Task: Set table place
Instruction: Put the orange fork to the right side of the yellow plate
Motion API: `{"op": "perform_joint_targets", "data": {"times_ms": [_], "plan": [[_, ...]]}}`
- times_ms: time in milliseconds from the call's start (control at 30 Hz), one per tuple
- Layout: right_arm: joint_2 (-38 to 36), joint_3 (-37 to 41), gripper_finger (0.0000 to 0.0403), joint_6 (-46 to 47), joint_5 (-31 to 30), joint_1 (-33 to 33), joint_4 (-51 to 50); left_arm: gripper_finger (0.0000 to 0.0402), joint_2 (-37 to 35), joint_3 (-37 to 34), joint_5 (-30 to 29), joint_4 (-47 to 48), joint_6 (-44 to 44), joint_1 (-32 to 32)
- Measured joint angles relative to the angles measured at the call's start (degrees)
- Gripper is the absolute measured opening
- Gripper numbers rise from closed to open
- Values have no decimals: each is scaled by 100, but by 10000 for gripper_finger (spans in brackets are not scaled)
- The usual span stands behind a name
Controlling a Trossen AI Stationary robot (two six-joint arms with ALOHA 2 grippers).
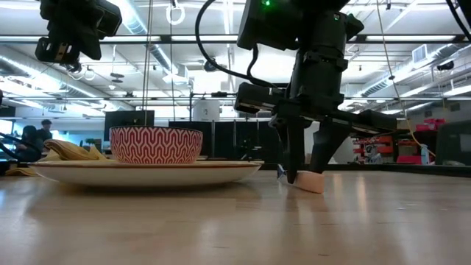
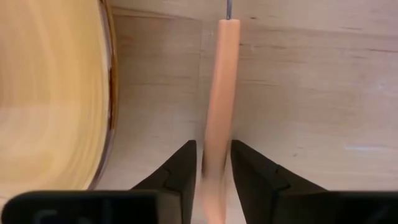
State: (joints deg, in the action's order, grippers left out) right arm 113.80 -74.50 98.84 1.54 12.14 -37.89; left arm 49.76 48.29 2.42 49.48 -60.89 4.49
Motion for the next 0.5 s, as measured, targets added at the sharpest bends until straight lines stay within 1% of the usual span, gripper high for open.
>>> {"op": "perform_joint_targets", "data": {"times_ms": [433,500], "plan": [[-27,0,113,-142,-162,193,-12,9,0,0,0,-1,1,-2],[-71,0,113,-196,-287,204,15,9,0,0,0,1,1,-2]]}}
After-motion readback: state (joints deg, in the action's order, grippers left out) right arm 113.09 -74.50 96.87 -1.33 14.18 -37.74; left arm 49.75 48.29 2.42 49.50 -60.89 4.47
